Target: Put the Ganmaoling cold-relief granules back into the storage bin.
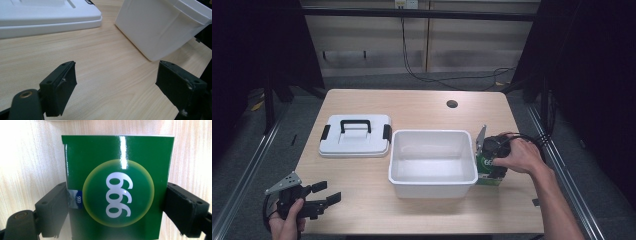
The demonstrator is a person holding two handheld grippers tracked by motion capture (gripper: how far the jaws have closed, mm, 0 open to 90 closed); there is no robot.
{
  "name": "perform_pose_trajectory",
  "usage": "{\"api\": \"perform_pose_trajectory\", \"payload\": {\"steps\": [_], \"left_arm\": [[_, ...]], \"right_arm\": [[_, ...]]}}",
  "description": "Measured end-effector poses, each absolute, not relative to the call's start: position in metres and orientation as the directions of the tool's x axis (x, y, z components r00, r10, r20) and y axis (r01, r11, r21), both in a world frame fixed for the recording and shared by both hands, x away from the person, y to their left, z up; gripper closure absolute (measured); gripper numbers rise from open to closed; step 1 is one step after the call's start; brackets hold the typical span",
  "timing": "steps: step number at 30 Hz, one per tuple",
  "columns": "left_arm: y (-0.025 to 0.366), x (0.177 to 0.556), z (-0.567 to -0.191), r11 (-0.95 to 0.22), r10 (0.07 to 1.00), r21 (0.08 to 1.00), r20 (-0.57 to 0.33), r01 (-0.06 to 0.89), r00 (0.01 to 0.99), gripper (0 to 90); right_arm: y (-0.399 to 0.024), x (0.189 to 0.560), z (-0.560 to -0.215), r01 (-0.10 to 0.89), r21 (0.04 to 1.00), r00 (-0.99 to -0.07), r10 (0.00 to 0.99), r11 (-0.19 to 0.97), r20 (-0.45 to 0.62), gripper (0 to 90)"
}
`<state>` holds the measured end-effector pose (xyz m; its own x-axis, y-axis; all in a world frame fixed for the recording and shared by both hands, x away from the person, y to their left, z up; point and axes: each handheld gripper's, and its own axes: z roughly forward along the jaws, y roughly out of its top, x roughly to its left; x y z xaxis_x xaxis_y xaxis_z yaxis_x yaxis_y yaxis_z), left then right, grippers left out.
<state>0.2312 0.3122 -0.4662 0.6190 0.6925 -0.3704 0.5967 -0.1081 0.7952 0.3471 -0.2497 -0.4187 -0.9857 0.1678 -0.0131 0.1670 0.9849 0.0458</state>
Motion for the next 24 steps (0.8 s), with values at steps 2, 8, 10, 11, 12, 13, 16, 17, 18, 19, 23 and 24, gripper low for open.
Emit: {"api": "perform_pose_trajectory", "payload": {"steps": [2,8,10,11,12,13,16,17,18,19,23,24], "left_arm": [[0.3122,0.2313,-0.4663,-0.106,0.692,0.795,-0.372,0.598,0.618,16.2],[0.3112,0.2316,-0.4664,-0.113,0.691,0.793,-0.37,0.598,0.621,16.2],[0.3116,0.2316,-0.4664,-0.113,0.692,0.794,-0.368,0.597,0.621,16.2],[0.3116,0.2316,-0.4664,-0.111,0.693,0.794,-0.369,0.597,0.62,16.2],[0.3116,0.2316,-0.4663,-0.111,0.693,0.795,-0.369,0.597,0.62,16.2],[0.3115,0.2315,-0.4662,-0.111,0.692,0.796,-0.369,0.596,0.621,16.2],[0.3116,0.2315,-0.4662,-0.113,0.69,0.795,-0.368,0.596,0.623,16.2],[0.3116,0.2315,-0.4662,-0.111,0.692,0.796,-0.368,0.595,0.621,16.2],[0.3116,0.2315,-0.4661,-0.111,0.692,0.796,-0.368,0.596,0.621,16.2],[0.3116,0.2315,-0.4661,-0.112,0.693,0.796,-0.367,0.595,0.621,16.2],[0.3114,0.2315,-0.4661,-0.11,0.692,0.795,-0.369,0.596,0.62,16.2],[0.3115,0.2316,-0.4661,-0.111,0.693,0.796,-0.368,0.595,0.621,16.2]], "right_arm": [[-0.2492,0.3468,-0.4198,0.167,0.042,-0.986,0.168,0.985,-0.01,12.8],[-0.2481,0.3473,-0.4203,0.175,0.032,-0.984,0.175,0.984,-0.012,14.6],[-0.2483,0.346,-0.4189,0.191,0.025,-0.982,0.191,0.981,-0.008,15.7],[-0.2486,0.3467,-0.419,0.181,0.035,-0.983,0.181,0.983,-0.012,15.9],[-0.2492,0.347,-0.4192,0.173,0.036,-0.985,0.173,0.984,-0.01,16.0],[-0.2493,0.3472,-0.4191,0.17,0.032,-0.985,0.17,0.985,-0.007,16.1],[-0.2501,0.3469,-0.4189,0.178,0.033,-0.984,0.178,0.983,-0.005,16.2],[-0.2503,0.3465,-0.4187,0.185,0.033,-0.983,0.185,0.982,-0.001,16.2],[-0.2505,0.3459,-0.4183,0.194,0.029,-0.981,0.194,0.981,0.003,16.2],[-0.2505,0.3455,-0.4178,0.198,0.024,-0.98,0.198,0.98,0.008,16.2],[-0.2526,0.3446,-0.4142,0.199,0.035,-0.98,0.199,0.979,0.006,16.2],[-0.2535,0.3445,-0.413,0.194,0.037,-0.981,0.194,0.98,0.009,16.2]]}}
